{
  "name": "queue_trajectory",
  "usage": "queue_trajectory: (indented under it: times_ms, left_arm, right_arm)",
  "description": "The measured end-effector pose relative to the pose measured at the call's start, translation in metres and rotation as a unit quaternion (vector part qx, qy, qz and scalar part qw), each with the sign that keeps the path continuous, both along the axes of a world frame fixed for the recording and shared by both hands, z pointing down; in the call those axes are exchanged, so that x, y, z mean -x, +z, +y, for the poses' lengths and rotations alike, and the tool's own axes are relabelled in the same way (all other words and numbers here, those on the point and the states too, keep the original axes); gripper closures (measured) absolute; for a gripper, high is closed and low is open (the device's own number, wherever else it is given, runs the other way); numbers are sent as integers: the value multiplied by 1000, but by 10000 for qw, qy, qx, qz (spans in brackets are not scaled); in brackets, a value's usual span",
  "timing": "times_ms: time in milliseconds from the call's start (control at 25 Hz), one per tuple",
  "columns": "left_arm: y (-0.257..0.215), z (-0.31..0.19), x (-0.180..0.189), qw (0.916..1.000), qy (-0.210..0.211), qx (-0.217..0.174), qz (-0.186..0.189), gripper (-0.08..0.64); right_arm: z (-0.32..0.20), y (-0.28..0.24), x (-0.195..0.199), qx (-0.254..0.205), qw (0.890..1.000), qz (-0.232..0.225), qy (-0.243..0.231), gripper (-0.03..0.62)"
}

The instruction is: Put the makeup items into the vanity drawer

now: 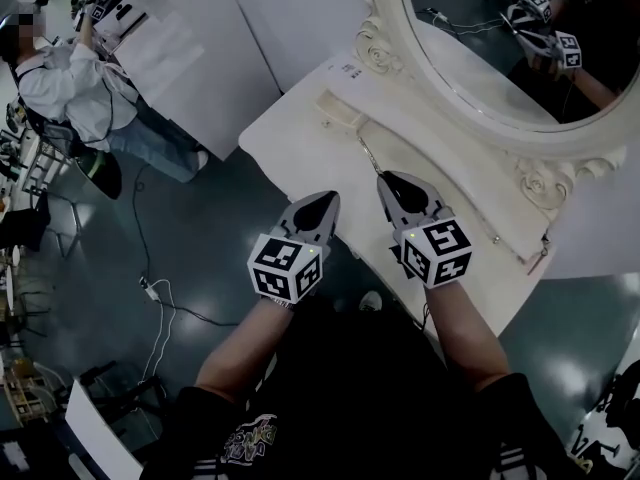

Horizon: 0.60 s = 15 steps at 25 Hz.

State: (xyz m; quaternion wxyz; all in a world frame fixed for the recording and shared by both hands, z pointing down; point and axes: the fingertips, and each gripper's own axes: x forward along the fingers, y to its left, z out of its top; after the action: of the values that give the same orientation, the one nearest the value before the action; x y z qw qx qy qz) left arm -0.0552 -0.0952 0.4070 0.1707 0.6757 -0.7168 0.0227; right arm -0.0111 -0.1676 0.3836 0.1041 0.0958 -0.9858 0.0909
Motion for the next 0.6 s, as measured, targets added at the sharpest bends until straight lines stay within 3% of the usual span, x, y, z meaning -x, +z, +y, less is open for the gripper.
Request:
queue_trajectory:
  times_ms: [360, 600]
  left_arm:
    - [14, -31, 28, 9996, 269, 48, 61, 560]
    - [21, -58, 67, 9980, 609, 136, 62, 560]
  right_arm:
    - [-24, 16, 31, -20, 9998, 148, 164, 543]
    - [-51, 25, 69, 1, 9986, 277, 456, 541]
